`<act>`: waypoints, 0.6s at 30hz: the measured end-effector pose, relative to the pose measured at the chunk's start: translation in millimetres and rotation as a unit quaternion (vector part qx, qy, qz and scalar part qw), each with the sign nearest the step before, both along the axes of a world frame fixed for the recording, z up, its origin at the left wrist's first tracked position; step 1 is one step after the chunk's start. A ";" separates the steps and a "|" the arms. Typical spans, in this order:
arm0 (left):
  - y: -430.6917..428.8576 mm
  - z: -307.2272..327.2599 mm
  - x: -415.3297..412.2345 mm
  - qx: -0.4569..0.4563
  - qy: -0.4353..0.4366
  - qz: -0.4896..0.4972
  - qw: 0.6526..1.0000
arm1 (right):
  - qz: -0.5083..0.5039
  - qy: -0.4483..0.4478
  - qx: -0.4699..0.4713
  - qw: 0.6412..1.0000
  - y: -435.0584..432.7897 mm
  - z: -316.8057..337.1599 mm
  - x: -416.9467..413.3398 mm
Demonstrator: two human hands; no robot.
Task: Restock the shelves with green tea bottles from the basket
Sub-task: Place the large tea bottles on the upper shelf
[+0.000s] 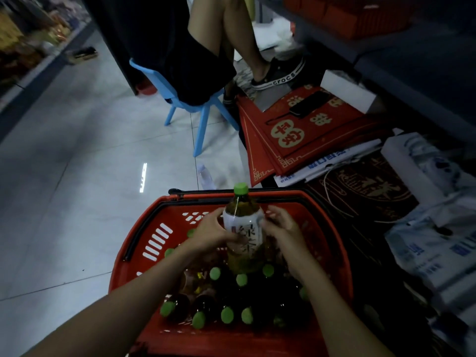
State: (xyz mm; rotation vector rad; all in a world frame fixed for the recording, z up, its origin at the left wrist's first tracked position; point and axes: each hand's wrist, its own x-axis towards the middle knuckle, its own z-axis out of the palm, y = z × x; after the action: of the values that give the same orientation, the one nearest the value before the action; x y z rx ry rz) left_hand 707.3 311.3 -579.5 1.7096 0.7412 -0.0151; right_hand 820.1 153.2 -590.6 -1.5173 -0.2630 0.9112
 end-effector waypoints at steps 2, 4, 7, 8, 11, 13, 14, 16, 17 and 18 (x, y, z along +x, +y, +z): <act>0.1 26.9 0.1 -0.023 -0.010 0.003 1.000 | 0.067 0.027 -0.001 0.997 -13.1 10.2 -6.9; -4.6 51.0 -2.2 -0.037 -0.032 0.002 0.999 | 0.091 0.009 0.004 0.996 -22.4 26.8 -12.4; -13.9 80.9 -11.8 -0.053 -0.057 0.004 0.997 | 0.087 -0.084 0.019 0.993 -36.0 64.5 -16.5; -17.1 89.3 -15.7 -0.054 -0.066 0.008 0.996 | 0.087 -0.110 0.022 0.990 -41.1 77.8 -17.7; -29.1 112.6 -25.7 -0.072 -0.122 0.039 0.989 | 0.094 -0.179 0.033 0.979 -54.3 114.2 -23.1; -39.2 131.0 -29.1 -0.078 -0.160 0.045 0.983 | 0.097 -0.207 0.038 0.973 -62.0 135.9 -25.1; -45.0 141.8 -30.2 -0.076 -0.175 0.043 0.981 | 0.096 -0.221 0.038 0.970 -65.6 146.4 -25.5; -51.1 161.8 -31.4 -0.066 -0.203 0.031 0.976 | 0.088 -0.249 0.042 0.964 -71.7 166.7 -25.8; -53.0 172.8 -31.9 -0.057 -0.217 0.022 0.974 | 0.081 -0.261 0.047 0.961 -74.4 176.8 -25.7; -54.6 183.3 -32.0 -0.046 -0.230 0.011 0.972 | 0.074 -0.271 0.049 0.959 -77.0 186.3 -25.6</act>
State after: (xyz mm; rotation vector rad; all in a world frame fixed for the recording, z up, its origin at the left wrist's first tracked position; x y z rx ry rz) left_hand 675.3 256.7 -396.2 1.5371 0.4046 0.3461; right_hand 794.5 76.1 -404.3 -1.6463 -0.8161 0.5688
